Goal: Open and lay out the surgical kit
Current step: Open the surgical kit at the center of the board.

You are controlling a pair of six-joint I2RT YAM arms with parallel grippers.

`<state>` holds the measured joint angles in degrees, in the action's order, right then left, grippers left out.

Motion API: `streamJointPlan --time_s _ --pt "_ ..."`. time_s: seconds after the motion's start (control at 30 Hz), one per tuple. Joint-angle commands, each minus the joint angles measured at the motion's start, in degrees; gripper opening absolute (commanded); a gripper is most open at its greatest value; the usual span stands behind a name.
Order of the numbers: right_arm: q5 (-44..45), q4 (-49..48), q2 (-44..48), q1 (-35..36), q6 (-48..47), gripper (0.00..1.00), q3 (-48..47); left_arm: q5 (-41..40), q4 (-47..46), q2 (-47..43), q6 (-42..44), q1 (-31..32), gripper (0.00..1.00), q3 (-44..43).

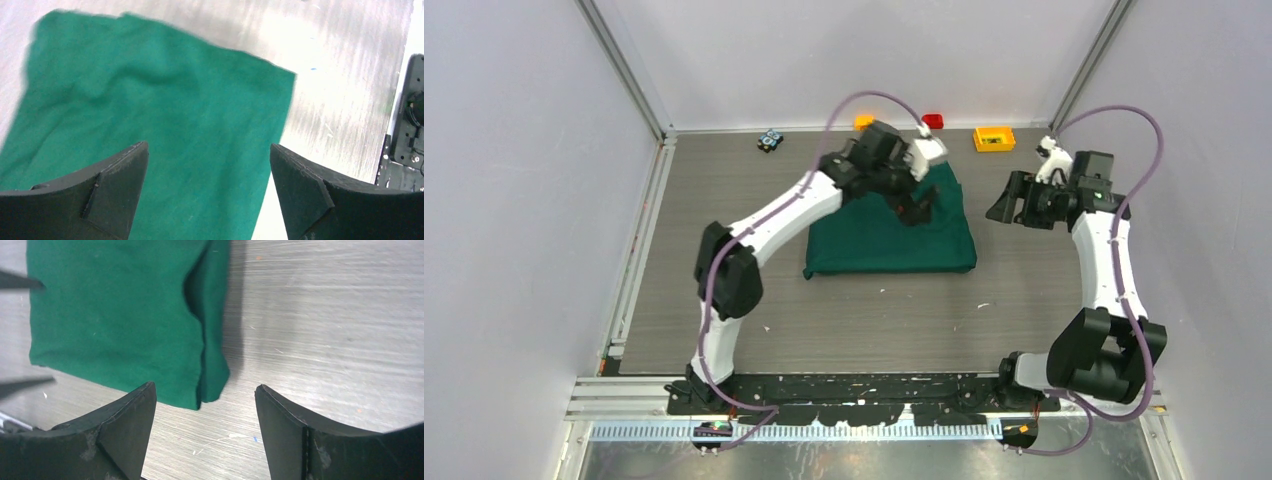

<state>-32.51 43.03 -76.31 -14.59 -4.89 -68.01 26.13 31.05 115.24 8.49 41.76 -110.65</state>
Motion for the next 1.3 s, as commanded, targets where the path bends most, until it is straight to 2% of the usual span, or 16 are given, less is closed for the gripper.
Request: streamJointPlan --time_s 0.0,0.23,0.43,0.63,1.13,1.27 --pt "-1.9 -1.8 4.5 -6.4 3.2 0.76 1.1 -0.9 4.1 7.3 5.5 6.6 0.92 -7.1" --pt "-5.4 -1.8 4.8 -12.1 3.6 0.75 3.0 -3.5 10.9 18.9 8.0 12.7 0.87 -21.4" --pt "-8.3 -1.7 4.1 -14.9 3.7 0.75 3.4 -6.6 10.7 22.0 9.2 14.7 0.81 -22.3" --pt "-9.6 -0.8 1.9 -15.8 4.0 0.75 3.0 -6.6 10.5 22.0 9.1 14.8 0.62 -21.3" --pt "-10.5 0.0 -0.3 -16.9 3.7 0.74 2.7 -3.3 13.9 17.6 8.1 14.8 0.02 -21.5" --pt "-10.5 0.0 -0.3 -17.0 3.7 0.74 2.7 -7.8 14.6 13.3 7.4 14.3 0.0 -20.7"
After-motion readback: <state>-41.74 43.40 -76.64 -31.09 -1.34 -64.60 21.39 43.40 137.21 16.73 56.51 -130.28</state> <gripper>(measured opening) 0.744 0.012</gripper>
